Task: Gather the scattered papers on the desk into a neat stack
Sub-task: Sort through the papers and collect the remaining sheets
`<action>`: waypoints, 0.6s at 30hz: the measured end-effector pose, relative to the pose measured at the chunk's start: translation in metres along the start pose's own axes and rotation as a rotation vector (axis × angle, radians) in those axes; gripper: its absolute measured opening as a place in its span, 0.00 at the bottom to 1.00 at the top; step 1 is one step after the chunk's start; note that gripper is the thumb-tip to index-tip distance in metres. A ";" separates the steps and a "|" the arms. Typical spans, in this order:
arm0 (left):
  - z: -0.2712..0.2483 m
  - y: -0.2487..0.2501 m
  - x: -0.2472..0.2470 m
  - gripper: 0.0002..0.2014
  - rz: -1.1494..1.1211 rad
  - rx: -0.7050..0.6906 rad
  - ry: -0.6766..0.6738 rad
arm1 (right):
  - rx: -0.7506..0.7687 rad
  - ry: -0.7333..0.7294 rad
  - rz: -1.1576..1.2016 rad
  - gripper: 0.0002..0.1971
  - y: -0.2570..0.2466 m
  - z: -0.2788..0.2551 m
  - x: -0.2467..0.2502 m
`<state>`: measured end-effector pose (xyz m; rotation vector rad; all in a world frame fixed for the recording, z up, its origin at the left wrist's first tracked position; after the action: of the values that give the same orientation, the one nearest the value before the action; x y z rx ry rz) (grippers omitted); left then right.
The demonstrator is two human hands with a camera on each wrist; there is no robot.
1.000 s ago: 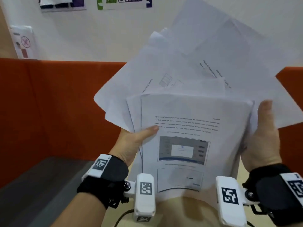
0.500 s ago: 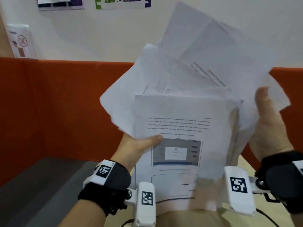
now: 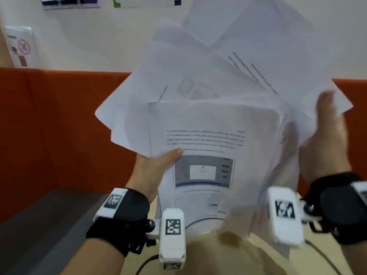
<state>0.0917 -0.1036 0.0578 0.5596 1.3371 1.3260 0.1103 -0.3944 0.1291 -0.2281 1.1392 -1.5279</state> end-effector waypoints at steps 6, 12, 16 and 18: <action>-0.004 -0.003 -0.002 0.28 0.065 -0.027 -0.055 | -0.094 -0.121 -0.256 0.28 0.040 -0.042 0.011; 0.005 0.005 0.002 0.21 -0.038 0.013 0.056 | -0.102 -0.238 -0.225 0.51 0.032 -0.048 0.004; 0.009 0.009 0.004 0.18 -0.042 0.052 0.051 | -0.175 -0.421 -0.420 0.36 0.051 -0.052 0.006; 0.010 0.006 0.003 0.20 -0.009 0.062 0.048 | -0.228 -0.419 -0.401 0.25 0.055 -0.052 0.006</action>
<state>0.0981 -0.0960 0.0645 0.5665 1.4226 1.3008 0.1092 -0.3651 0.0590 -0.9342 0.9605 -1.5892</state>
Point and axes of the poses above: each hand's wrist, its own z-axis towards the middle knuckle, its own x-axis out of the back of the hand, y = z × x, the point moved 4 cm from there along z, towards the middle knuckle, and after that the axes turned 10 degrees about y, right-handed, at the moved point
